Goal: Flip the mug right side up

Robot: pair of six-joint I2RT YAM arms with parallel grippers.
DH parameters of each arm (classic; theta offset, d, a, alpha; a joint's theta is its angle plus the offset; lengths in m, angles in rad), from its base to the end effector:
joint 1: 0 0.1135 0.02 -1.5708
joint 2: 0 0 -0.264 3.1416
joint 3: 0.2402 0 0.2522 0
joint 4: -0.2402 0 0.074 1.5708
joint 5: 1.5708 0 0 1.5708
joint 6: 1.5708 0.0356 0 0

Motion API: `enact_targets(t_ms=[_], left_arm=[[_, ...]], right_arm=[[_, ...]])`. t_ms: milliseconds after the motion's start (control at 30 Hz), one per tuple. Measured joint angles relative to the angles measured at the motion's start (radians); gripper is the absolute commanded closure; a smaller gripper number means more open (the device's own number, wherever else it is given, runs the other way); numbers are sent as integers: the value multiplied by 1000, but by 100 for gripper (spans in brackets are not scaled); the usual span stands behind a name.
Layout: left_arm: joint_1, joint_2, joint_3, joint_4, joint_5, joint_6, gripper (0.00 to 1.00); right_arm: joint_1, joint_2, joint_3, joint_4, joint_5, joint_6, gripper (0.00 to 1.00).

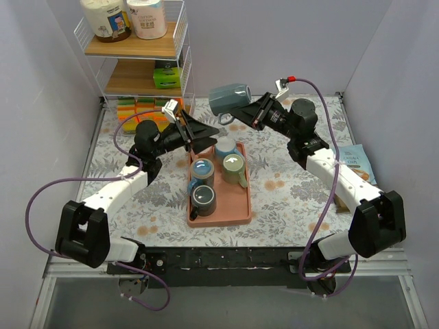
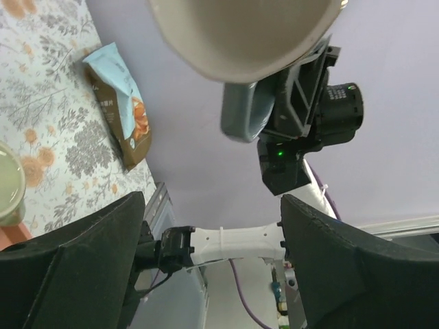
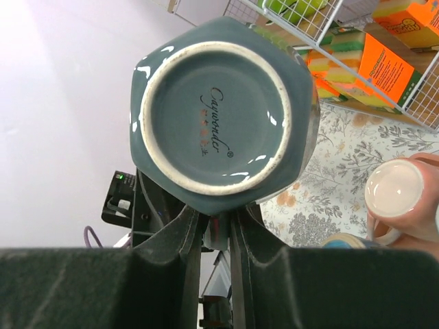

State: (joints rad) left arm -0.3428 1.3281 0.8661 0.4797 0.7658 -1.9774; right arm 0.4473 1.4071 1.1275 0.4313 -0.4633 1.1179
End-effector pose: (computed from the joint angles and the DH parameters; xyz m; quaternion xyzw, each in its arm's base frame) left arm 0.2763 -0.1248 0.3160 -0.2917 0.6391 -0.7112 0.0241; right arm 0.2939 0.1586 0.3800 0.0442 0.6561 0.6267 0.4181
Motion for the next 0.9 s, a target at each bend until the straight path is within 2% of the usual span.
enact_targets(t_ms=[300,567,900], left_arm=[[-23,34,21,238,-69,-21,22],[-43,74,23,294,-120,-23,22],[-47,112,14,388,-183,-28,39]], right_arm=[[7,0,-46,59,-4,82,99],[24,4,-47,133,2,145,99],[71,40,-67,216,16,198,99]])
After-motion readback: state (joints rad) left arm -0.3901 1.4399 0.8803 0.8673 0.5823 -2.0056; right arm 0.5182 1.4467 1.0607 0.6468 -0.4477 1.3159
